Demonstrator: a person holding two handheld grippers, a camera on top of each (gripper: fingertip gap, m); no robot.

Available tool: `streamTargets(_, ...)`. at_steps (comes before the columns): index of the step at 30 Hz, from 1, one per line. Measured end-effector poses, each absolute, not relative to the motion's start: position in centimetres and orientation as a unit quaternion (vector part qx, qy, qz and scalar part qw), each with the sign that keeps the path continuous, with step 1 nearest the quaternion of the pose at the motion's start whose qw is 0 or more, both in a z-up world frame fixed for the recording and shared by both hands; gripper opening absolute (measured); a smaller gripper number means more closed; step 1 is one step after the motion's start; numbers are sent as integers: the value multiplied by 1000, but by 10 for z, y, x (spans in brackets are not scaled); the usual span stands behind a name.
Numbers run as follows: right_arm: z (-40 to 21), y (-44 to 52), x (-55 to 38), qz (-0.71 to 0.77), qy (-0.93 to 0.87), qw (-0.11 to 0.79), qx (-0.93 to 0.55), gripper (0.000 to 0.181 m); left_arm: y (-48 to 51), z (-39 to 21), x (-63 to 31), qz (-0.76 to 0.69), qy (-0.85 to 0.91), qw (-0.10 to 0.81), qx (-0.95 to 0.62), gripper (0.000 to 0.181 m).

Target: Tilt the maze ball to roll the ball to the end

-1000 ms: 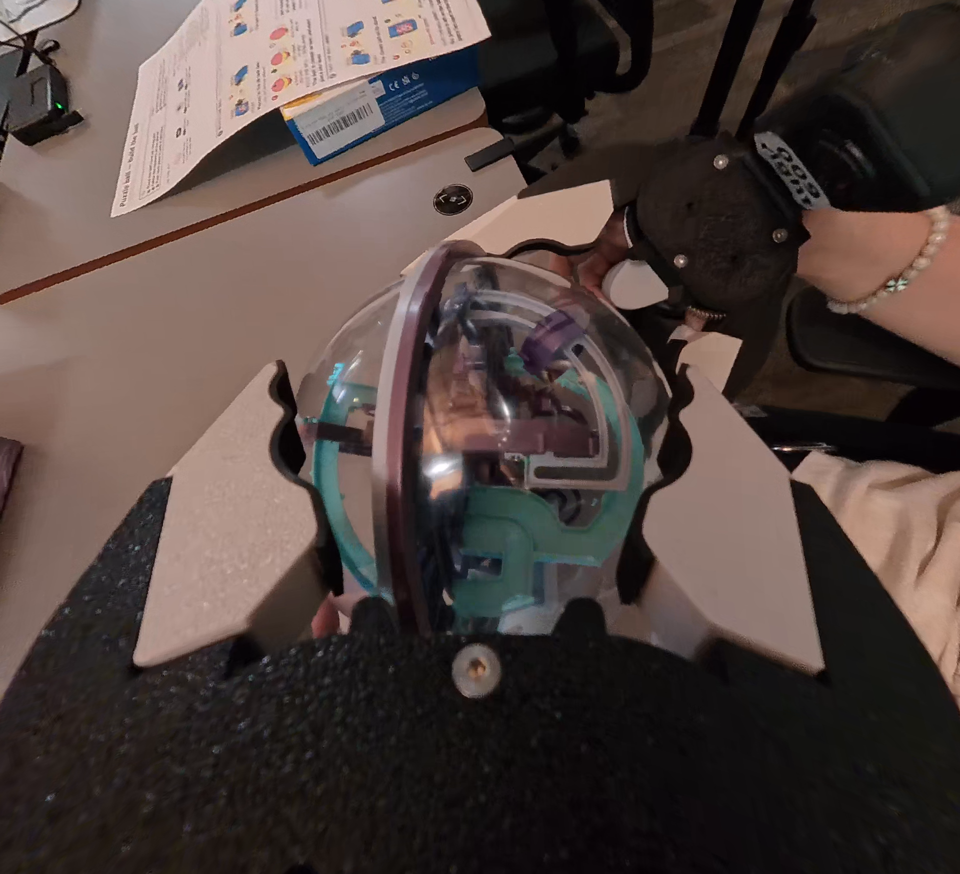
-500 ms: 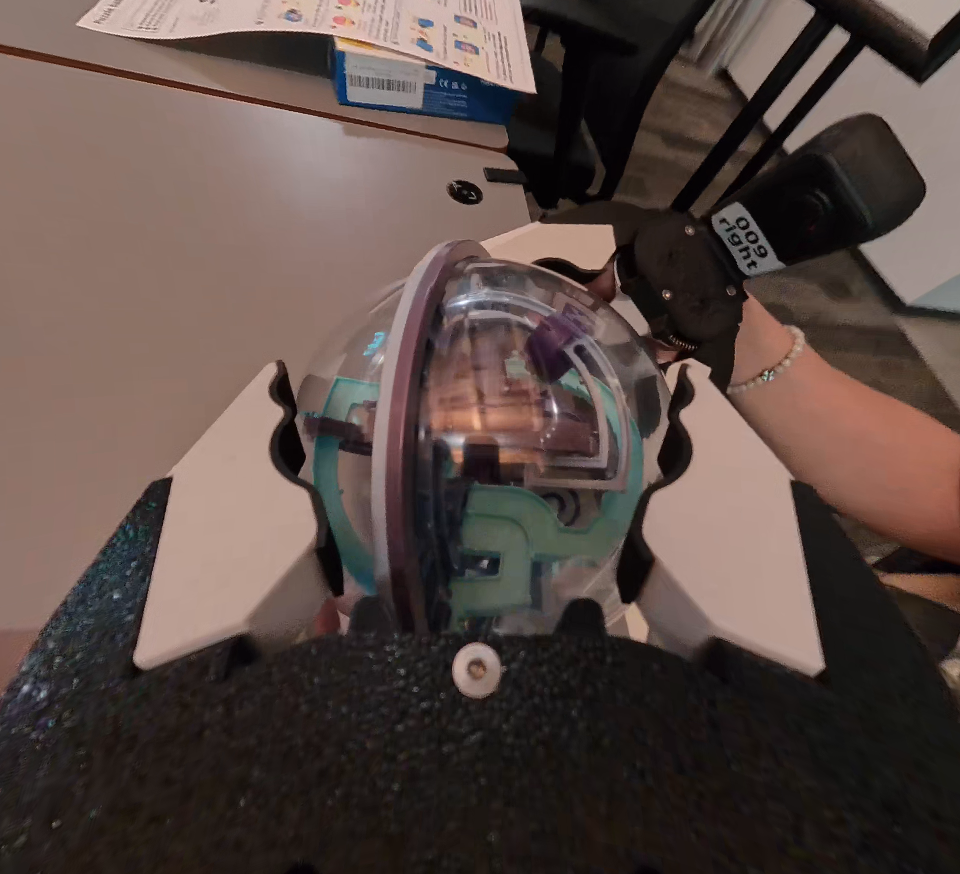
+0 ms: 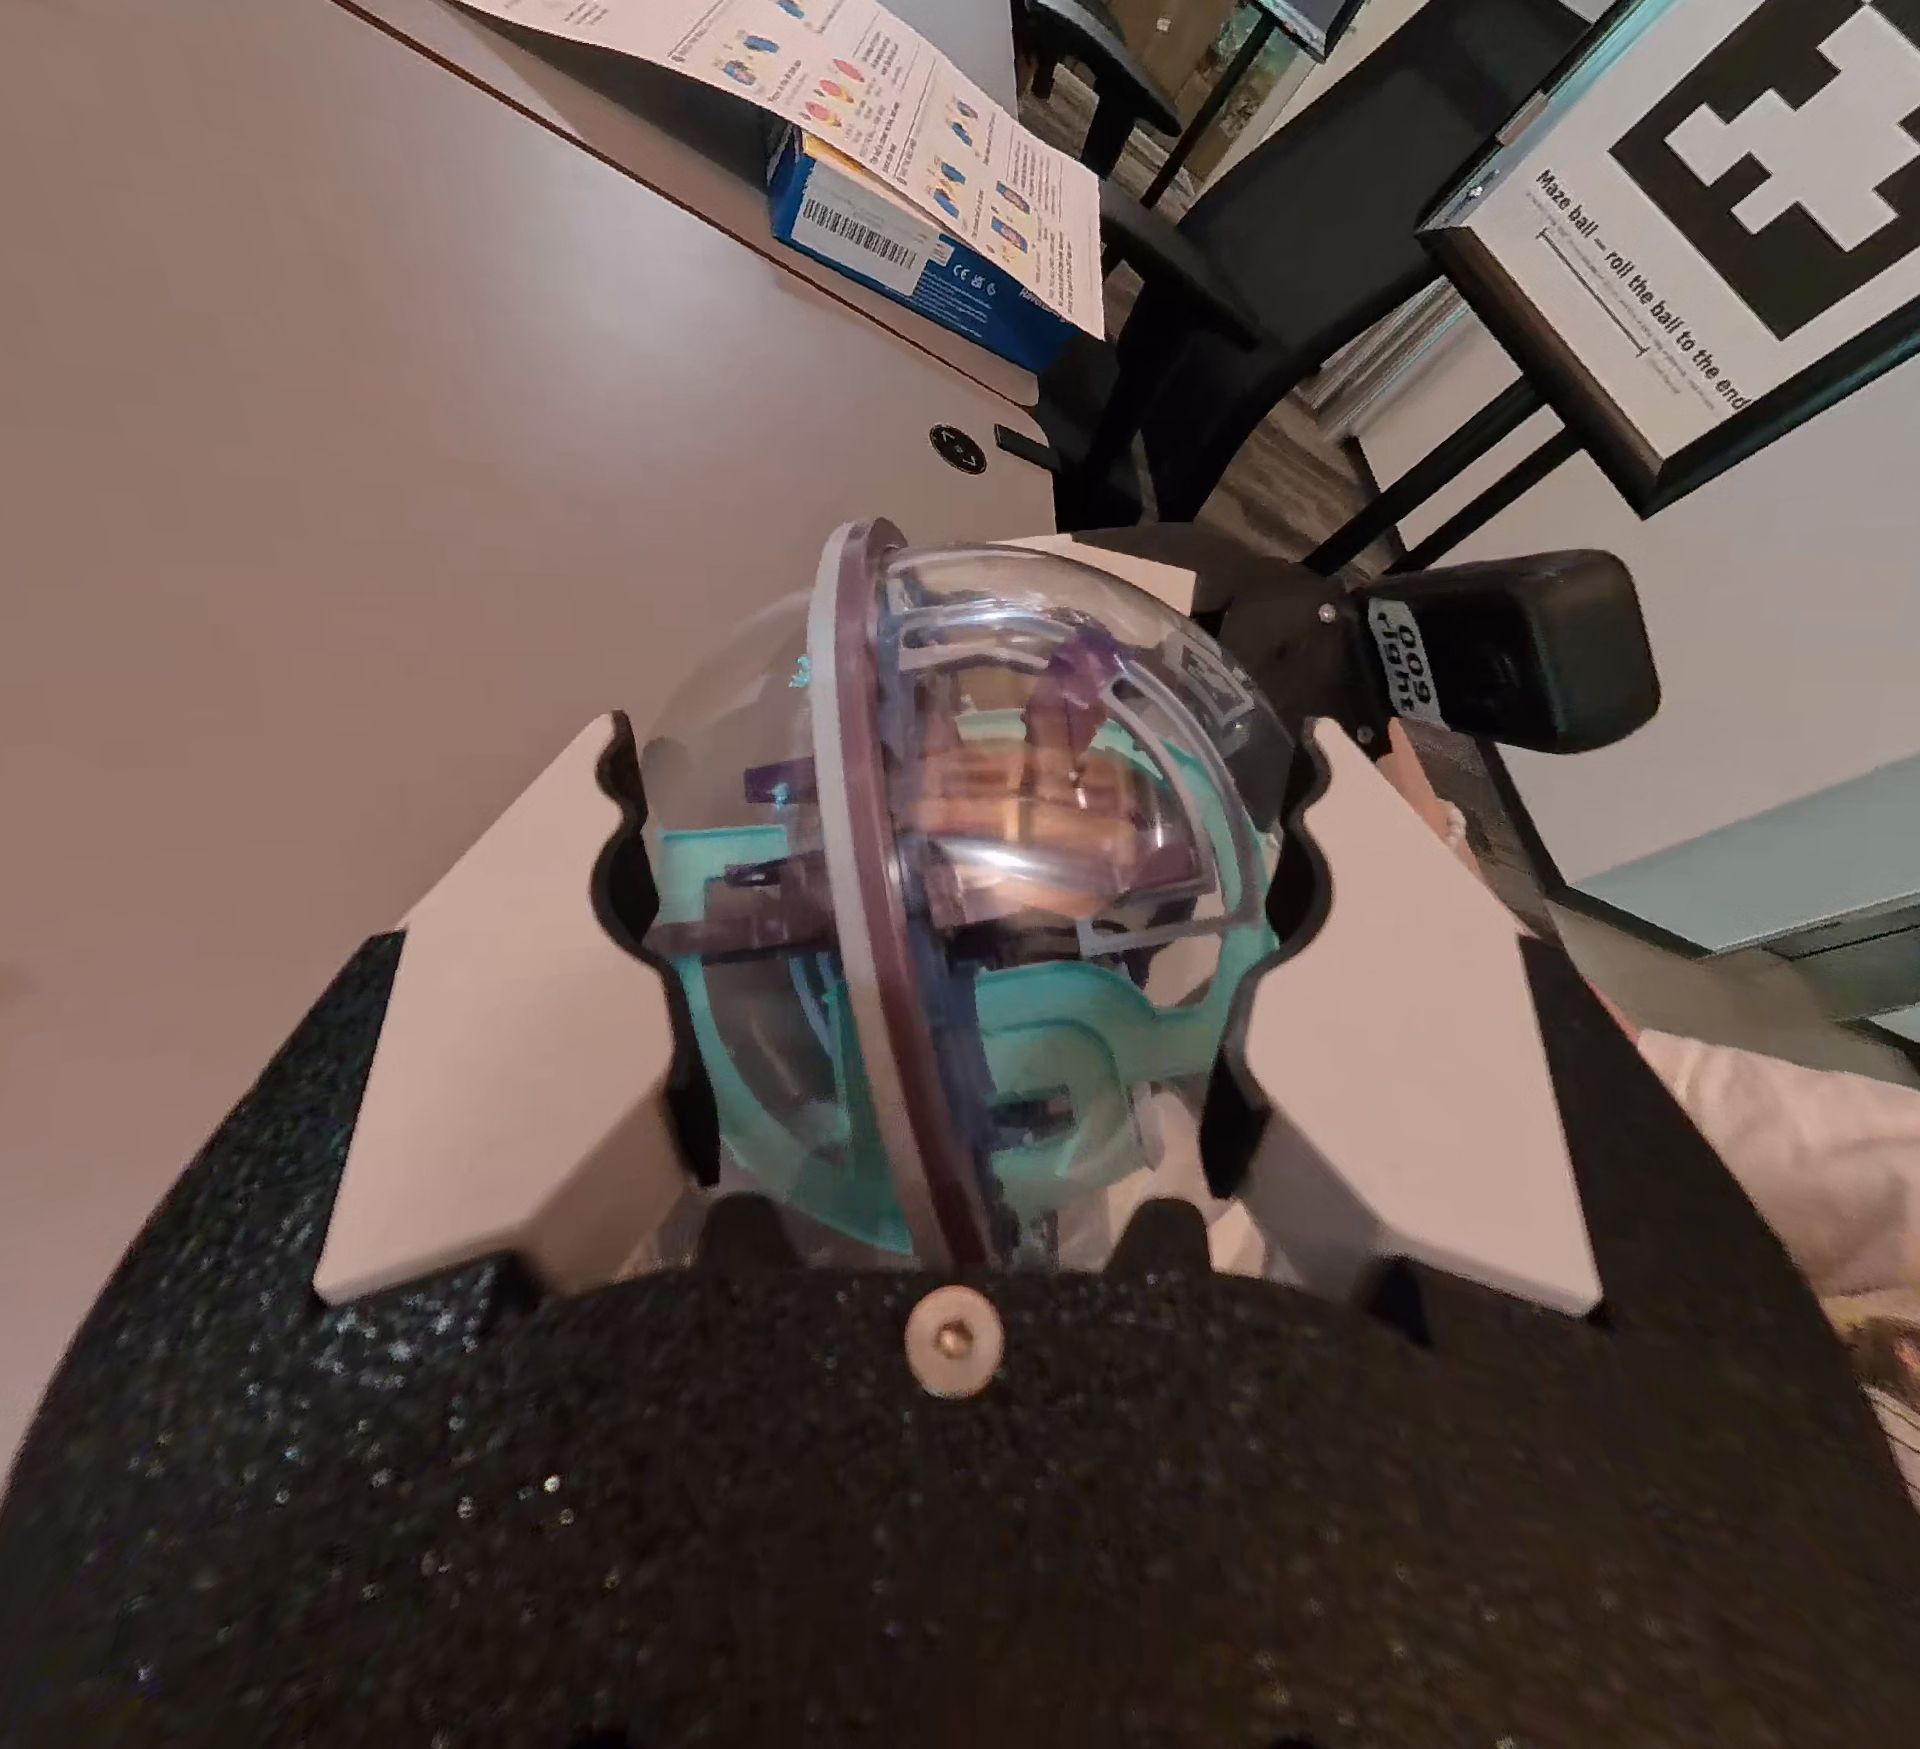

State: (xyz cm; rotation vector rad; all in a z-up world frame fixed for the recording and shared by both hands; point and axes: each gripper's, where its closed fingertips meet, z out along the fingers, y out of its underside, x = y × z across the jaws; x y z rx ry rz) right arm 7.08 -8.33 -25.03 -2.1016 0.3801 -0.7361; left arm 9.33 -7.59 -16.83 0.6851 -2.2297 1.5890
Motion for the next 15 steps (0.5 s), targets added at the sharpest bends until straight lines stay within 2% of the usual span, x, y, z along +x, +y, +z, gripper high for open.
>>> streamTargets(4,-250,-78,73,-280,134,416,-855,157,-69,-170,92,581,-762,169,232,128)
streamTargets(6,-249,-71,73,-267,125,414,-861,157,-67,-178,90,586,-754,181,236,146)
streamTargets(15,-230,-22,73,-215,70,472,-852,158,-18,-175,100,591,-689,260,329,146)
